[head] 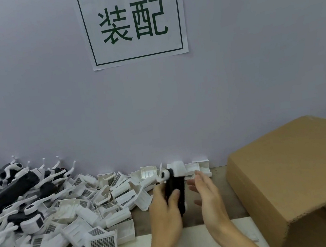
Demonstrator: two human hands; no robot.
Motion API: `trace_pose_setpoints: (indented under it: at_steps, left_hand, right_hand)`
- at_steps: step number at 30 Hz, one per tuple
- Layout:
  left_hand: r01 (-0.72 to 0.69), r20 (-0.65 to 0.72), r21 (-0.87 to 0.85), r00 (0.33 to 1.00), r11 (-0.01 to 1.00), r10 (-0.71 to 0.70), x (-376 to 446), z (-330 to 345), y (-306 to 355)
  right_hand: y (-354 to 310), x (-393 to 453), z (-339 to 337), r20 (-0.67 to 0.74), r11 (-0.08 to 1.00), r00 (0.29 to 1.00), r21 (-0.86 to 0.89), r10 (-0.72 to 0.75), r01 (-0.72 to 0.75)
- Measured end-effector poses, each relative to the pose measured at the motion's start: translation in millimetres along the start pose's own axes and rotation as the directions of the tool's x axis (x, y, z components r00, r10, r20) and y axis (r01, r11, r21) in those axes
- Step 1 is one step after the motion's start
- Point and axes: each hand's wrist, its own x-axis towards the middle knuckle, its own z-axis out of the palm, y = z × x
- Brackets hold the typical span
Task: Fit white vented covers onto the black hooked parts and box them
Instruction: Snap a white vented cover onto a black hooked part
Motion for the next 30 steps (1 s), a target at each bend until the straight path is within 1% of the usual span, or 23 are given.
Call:
trace_pose_setpoints:
  at_steps: [2, 3, 4, 5, 6, 7, 8, 9, 10, 11, 13, 15, 17, 18, 20, 21, 22, 24, 25, 27, 30]
  left_hand:
    - [0.131, -0.111, -0.191, 0.982, 0.973, -0.154, 4, -3, 2]
    - [0.196, -0.152, -0.314, 0.955, 0.929, -0.253, 7, -5, 2]
    - [0.251, -0.172, -0.456, 0.917, 0.854, -0.361, 9, -8, 3]
    - [0.283, -0.156, -0.605, 0.875, 0.744, -0.459, 10, -11, 6]
    - [0.289, -0.111, -0.734, 0.841, 0.615, -0.529, 11, -14, 9]
    - [0.279, -0.063, -0.817, 0.826, 0.504, -0.560, 11, -17, 11]
    - [0.268, -0.027, -0.857, 0.830, 0.441, -0.557, 12, -19, 13]
    - [0.270, -0.003, -0.863, 0.843, 0.428, -0.538, 12, -20, 14]
    - [0.284, 0.016, -0.847, 0.859, 0.450, -0.512, 11, -20, 15]
    - [0.300, 0.023, -0.816, 0.871, 0.494, -0.491, 10, -19, 14]
    - [0.335, 0.031, -0.763, 0.873, 0.553, -0.486, 9, -17, 14]
    - [0.379, 0.081, -0.745, 0.868, 0.548, -0.489, 8, -17, 14]
    - [0.403, 0.128, -0.744, 0.869, 0.532, -0.478, 7, -18, 17]
    - [0.387, 0.119, -0.747, 0.878, 0.541, -0.464, 7, -18, 18]
    - [0.346, 0.081, -0.759, 0.891, 0.552, -0.446, 7, -17, 18]
    - [0.352, 0.090, -0.756, 0.891, 0.553, -0.445, 7, -16, 16]
    - [0.381, 0.126, -0.746, 0.886, 0.546, -0.446, 5, -16, 16]
    - [0.475, 0.218, -0.705, 0.852, 0.527, -0.475, 4, -16, 14]
    - [0.504, 0.240, -0.691, 0.836, 0.518, -0.493, 4, -16, 13]
    - [0.518, 0.253, -0.686, 0.828, 0.511, -0.501, 6, -16, 12]
    - [0.512, 0.231, -0.683, 0.828, 0.521, -0.511, 6, -15, 11]
  right_hand:
    - [1, 2, 0, -0.013, 0.998, 1.000, -0.062, 0.014, -0.015]
    - [2, 4, 0, -0.015, 0.996, 1.000, -0.090, 0.027, -0.028]
    - [3, 5, -1, -0.014, 0.992, 0.999, -0.117, 0.040, -0.041]
    - [3, 7, -1, -0.006, 0.987, 0.998, -0.151, 0.057, -0.057]
    - [4, 7, 0, 0.012, 0.979, 0.996, -0.185, 0.084, -0.081]
    - [4, 7, 1, 0.040, 0.970, 0.992, -0.219, 0.119, -0.108]
    - [4, 5, 4, 0.075, 0.960, 0.985, -0.248, 0.156, -0.133]
    - [4, 3, 6, 0.119, 0.948, 0.974, -0.279, 0.190, -0.151]
    - [4, 1, 8, 0.171, 0.939, 0.960, -0.303, 0.222, -0.163]
    - [3, -1, 10, 0.229, 0.933, 0.941, -0.315, 0.250, -0.172]
    - [1, -3, 10, 0.317, 0.933, 0.902, -0.300, 0.294, -0.198]
    - [0, -2, 8, 0.329, 0.942, 0.890, -0.220, 0.315, -0.252]
    - [0, -3, 9, 0.340, 0.942, 0.879, -0.091, 0.334, -0.323]
    - [-1, -3, 10, 0.356, 0.936, 0.870, -0.045, 0.341, -0.349]
    - [-1, -3, 11, 0.362, 0.933, 0.868, -0.010, 0.339, -0.361]
    - [1, -2, 11, 0.348, 0.936, 0.876, -0.008, 0.333, -0.353]
    - [1, -1, 11, 0.330, 0.940, 0.886, -0.012, 0.325, -0.340]
    - [2, -2, 11, 0.318, 0.951, 0.899, -0.031, 0.301, -0.308]
    - [2, -3, 11, 0.324, 0.956, 0.901, -0.044, 0.289, -0.291]
    - [3, -5, 13, 0.345, 0.959, 0.895, -0.079, 0.282, -0.271]
    - [1, -8, 14, 0.411, 0.952, 0.858, -0.137, 0.307, -0.275]
